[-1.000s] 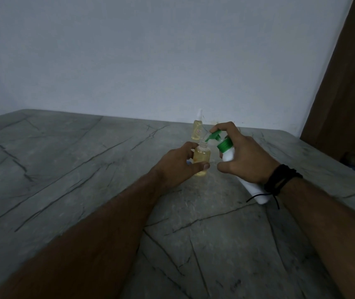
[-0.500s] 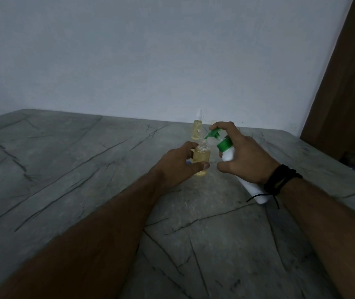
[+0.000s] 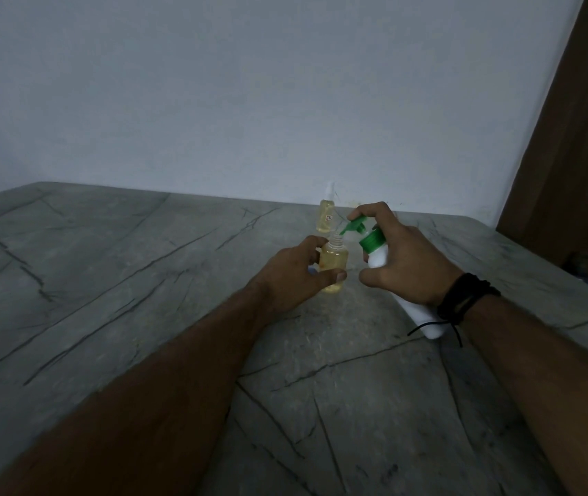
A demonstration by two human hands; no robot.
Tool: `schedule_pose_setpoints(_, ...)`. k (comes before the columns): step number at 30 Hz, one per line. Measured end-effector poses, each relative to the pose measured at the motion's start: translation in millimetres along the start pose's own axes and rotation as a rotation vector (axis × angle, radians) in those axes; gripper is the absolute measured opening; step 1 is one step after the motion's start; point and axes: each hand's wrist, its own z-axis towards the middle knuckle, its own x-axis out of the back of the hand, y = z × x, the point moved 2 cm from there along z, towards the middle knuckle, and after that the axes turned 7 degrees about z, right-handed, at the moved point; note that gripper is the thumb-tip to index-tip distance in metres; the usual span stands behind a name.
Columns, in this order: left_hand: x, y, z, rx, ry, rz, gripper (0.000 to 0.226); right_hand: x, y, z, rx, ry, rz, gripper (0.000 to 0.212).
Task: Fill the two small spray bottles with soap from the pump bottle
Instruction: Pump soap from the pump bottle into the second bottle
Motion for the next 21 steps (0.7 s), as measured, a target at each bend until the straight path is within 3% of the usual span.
schedule_pose_setpoints(21,2.6,5.7,-3.5,0.041,-0.03,-0.039,0.068,-0.4,0.6,-0.4,-0.018,-0.009,0.007,0.072)
